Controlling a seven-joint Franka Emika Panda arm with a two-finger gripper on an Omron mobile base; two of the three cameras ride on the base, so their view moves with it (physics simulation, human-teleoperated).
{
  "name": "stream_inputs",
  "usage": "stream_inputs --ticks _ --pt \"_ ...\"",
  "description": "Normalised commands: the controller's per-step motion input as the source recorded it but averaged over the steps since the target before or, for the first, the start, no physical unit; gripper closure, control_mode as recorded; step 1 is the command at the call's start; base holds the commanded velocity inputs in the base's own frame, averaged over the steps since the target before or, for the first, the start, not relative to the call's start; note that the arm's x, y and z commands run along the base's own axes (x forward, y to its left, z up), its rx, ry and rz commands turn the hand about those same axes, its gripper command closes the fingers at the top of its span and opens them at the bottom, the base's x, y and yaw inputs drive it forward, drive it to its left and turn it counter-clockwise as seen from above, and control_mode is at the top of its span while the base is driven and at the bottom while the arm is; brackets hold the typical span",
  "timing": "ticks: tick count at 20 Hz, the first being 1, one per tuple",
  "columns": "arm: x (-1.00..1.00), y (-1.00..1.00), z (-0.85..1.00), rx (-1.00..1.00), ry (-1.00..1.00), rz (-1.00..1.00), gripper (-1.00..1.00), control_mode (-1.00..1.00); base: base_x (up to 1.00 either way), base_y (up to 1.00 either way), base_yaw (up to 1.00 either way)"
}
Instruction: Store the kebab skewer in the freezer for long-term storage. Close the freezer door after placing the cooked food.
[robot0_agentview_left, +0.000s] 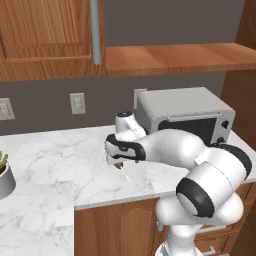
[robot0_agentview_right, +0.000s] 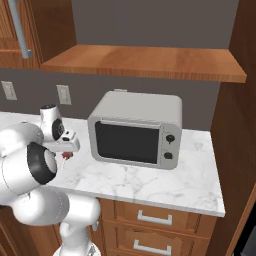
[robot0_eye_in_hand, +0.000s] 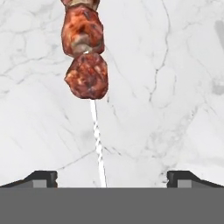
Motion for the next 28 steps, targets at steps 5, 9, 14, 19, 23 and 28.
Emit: stream_inputs --ticks 5,9,14,19,23,28 --pt "0.1 0.15 -0.35 0.02 0.0 0.0 -1.0 -1.0 0.0 0.0 0.0" --pt "0.15 0.11 -0.35 0.0 0.0 0.0 -1.0 -1.0 0.0 0.0 0.0" --pt "0.13 0.01 -0.42 0.0 0.0 0.0 -1.0 -1.0 0.0 0.0 0.0" --pt "0.01 0.01 -0.3 0.0 0.0 0.0 -1.0 -1.0 0.0 0.0 0.0" --pt "0.0 0.0 -0.31 0.02 0.0 0.0 -1.0 -1.0 0.0 0.0 0.0" --pt "0.0 0.0 -0.32 0.03 0.0 0.0 1.0 -1.0 0.0 0.0 0.0"
